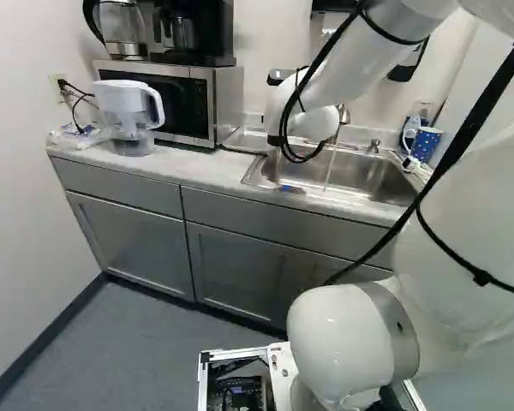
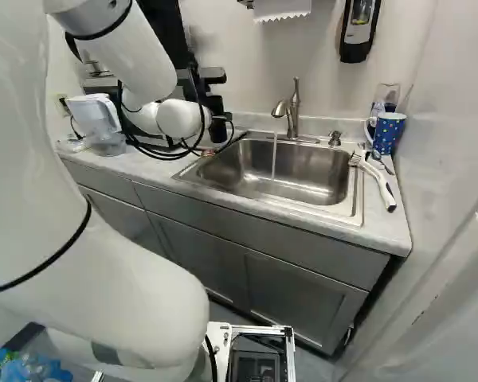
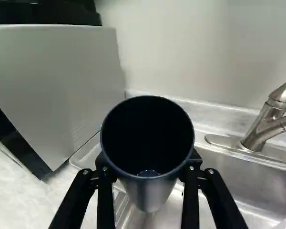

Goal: Rinse the cup and place it in the tray

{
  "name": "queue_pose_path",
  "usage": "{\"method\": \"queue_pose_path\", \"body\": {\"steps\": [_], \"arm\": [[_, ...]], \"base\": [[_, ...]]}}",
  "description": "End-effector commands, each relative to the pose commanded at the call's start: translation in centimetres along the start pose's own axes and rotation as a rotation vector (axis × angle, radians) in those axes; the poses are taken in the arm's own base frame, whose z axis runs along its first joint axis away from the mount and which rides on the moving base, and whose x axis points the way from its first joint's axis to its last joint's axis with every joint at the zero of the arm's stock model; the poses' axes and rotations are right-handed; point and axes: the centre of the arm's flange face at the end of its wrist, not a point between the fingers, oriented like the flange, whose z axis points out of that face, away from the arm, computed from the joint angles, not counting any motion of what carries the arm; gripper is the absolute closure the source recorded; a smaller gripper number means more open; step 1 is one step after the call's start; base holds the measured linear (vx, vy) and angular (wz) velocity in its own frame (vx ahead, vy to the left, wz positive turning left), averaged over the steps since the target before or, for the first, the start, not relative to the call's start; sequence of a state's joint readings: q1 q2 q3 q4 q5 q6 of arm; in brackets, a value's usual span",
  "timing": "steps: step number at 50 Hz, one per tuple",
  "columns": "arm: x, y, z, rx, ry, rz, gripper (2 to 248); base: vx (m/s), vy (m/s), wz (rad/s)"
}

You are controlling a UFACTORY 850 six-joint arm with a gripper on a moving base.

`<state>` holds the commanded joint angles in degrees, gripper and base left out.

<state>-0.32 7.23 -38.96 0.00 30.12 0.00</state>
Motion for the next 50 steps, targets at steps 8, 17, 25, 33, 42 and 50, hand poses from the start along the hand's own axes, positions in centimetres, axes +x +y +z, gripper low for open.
{"method": "queue_pose_path", "body": {"steps": [8,17,25,33,42,50], "arm": [[0.0,1.2,0.0,-0.025,0.0,0.006,125],[0.0,2.5,0.0,-0.053,0.0,0.013,125],[-0.2,3.6,0.2,-0.077,-0.006,0.019,125],[-0.9,4.8,0.3,-0.102,-0.022,0.026,125],[-2.0,6.0,0.1,-0.13,-0.041,0.034,125],[-2.9,6.7,-0.3,-0.145,-0.059,0.04,125]], "base": [[0.0,0.0,0.0],[0.0,0.0,0.0],[0.0,0.0,0.0],[0.0,0.0,0.0],[0.0,0.0,0.0],[0.0,0.0,0.0]]}}
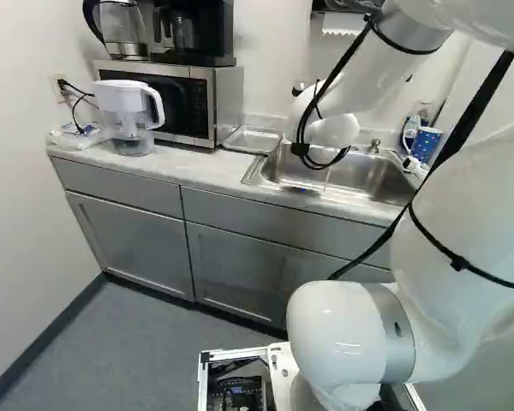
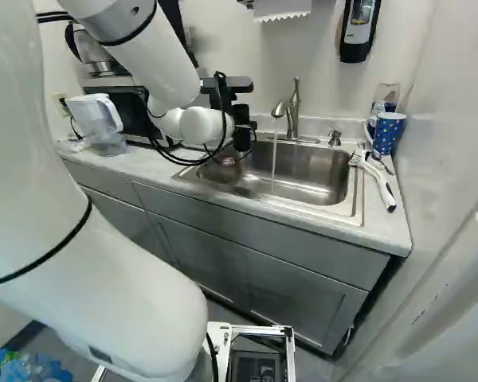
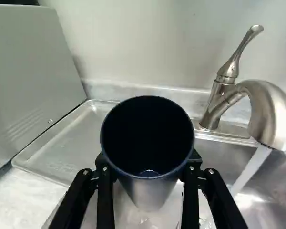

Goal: Rinse the cup and place it in the tray

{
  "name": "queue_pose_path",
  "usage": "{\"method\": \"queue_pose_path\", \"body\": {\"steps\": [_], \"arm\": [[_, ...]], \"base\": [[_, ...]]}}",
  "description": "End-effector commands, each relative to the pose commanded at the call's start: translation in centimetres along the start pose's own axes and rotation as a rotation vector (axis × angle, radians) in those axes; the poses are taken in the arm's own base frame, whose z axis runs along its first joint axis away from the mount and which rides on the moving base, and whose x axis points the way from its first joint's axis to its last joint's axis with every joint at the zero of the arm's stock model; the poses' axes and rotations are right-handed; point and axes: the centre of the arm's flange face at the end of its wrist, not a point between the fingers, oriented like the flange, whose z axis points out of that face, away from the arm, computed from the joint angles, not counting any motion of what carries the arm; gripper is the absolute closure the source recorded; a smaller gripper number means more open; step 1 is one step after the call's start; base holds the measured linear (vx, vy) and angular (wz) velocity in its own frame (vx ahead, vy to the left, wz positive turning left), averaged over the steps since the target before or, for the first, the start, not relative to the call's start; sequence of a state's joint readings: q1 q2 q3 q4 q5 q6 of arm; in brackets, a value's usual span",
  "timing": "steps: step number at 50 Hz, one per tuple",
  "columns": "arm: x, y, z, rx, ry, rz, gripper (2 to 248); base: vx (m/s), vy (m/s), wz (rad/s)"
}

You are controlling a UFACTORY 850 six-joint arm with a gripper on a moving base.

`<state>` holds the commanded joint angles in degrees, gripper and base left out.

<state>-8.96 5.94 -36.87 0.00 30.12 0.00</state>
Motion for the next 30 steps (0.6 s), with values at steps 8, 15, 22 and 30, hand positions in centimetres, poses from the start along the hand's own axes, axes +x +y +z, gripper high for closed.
{"method": "queue_pose_path", "body": {"steps": [8,15,22,30], "arm": [[-0.9,0.6,0.0,-0.012,-0.018,0.004,125],[-1.7,1.0,0.0,-0.021,-0.034,0.007,125],[-2.5,1.4,0.0,-0.03,-0.05,0.01,125],[-3.5,1.9,-0.3,-0.042,-0.069,0.014,125]], "base": [[0.0,0.0,0.0],[0.0,0.0,0.0],[0.0,0.0,0.0],[0.0,0.0,0.0]]}}
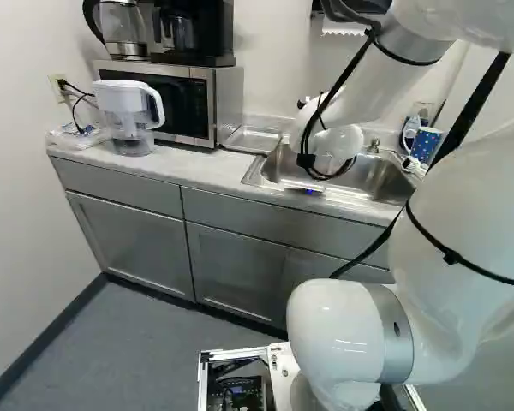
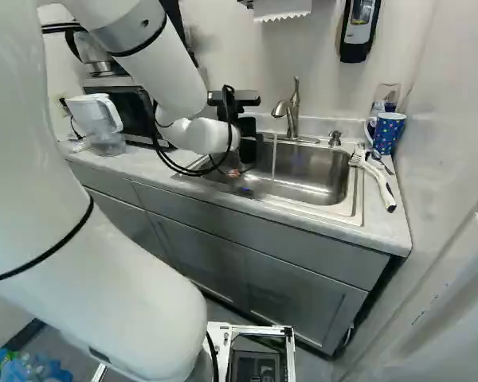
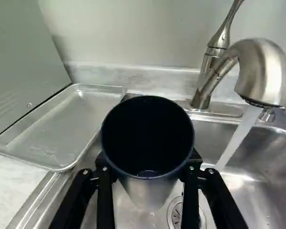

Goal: Rinse the cup and place it in the tray

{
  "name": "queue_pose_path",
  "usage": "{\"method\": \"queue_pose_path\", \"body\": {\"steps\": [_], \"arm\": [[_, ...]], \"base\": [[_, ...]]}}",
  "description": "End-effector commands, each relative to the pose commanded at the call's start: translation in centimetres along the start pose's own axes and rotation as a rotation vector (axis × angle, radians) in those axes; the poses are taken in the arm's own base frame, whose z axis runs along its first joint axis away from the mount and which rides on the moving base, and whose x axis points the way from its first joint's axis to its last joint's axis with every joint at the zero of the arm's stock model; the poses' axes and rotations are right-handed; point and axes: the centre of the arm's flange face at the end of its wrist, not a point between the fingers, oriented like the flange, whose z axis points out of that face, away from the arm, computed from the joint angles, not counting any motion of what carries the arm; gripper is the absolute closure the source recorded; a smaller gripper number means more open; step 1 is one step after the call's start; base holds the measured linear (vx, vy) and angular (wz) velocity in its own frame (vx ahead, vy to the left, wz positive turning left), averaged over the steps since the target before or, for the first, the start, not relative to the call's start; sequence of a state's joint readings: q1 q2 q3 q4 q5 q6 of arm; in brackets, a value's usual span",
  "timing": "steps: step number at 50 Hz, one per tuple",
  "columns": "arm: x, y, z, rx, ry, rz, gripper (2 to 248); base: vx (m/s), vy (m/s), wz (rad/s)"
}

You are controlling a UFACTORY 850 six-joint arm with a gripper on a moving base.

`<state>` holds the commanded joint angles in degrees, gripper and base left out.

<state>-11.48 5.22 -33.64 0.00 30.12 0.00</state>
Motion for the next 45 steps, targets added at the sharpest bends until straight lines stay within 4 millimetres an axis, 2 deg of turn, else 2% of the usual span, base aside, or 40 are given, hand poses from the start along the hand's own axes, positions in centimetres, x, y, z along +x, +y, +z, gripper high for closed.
{"method": "queue_pose_path", "body": {"steps": [10,30,45], "arm": [[-1.2,0.9,-0.2,-0.019,-0.023,0.007,125],[-1.8,3.0,-1.4,-0.068,-0.022,0.027,125],[-1.6,5.1,-1.0,-0.112,-0.023,0.045,125]], "base": [[0.0,0.0,0.0],[0.0,0.0,0.0],[0.0,0.0,0.0]]}}
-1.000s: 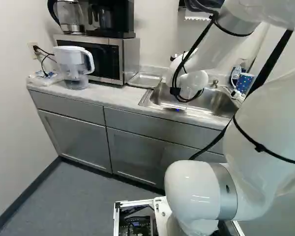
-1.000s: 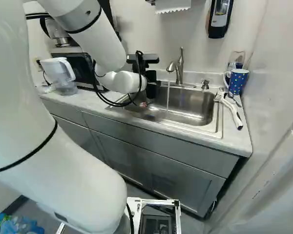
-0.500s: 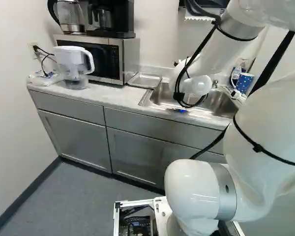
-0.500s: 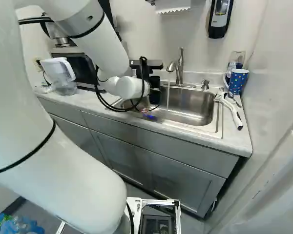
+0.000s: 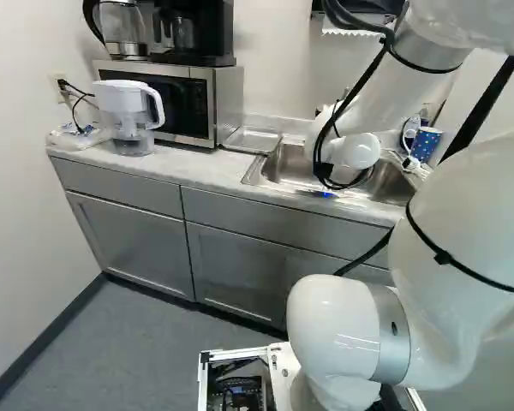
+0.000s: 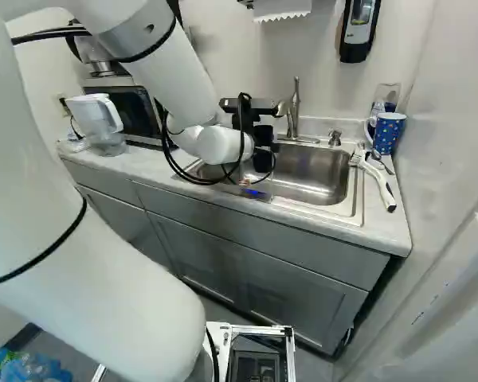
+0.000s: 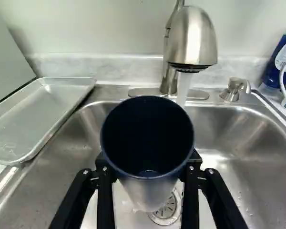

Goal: Rinse the cup and place it in the tray

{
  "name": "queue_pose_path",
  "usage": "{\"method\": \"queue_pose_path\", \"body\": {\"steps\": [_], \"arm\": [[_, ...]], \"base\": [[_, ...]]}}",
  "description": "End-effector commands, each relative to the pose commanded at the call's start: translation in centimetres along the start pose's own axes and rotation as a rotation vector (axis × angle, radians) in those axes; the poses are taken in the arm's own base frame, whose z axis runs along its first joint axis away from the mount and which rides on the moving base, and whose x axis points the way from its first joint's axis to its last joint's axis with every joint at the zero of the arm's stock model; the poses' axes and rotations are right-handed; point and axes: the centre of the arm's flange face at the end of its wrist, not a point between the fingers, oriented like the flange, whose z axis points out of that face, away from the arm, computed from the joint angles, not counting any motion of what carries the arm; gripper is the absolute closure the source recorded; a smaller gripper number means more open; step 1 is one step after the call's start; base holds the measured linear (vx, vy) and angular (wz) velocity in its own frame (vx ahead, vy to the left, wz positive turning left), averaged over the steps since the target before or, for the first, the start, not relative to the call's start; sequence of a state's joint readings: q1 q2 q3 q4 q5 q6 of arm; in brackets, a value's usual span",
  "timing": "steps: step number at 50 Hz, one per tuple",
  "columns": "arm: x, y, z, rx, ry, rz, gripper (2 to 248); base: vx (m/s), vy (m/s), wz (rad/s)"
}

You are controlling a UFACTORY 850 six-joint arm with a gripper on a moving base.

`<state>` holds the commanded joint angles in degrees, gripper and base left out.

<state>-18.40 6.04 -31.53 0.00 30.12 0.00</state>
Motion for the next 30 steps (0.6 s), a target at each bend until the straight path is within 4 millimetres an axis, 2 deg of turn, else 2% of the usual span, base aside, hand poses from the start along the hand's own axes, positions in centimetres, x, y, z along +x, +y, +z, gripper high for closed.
{"method": "queue_pose_path", "body": {"steps": [21,30], "arm": [[0.6,2.9,1.3,-0.061,-0.002,0.025,125],[0.6,3.0,1.4,-0.063,-0.002,0.026,125]], "base": [[0.0,0.0,0.0],[0.0,0.0,0.0]]}}
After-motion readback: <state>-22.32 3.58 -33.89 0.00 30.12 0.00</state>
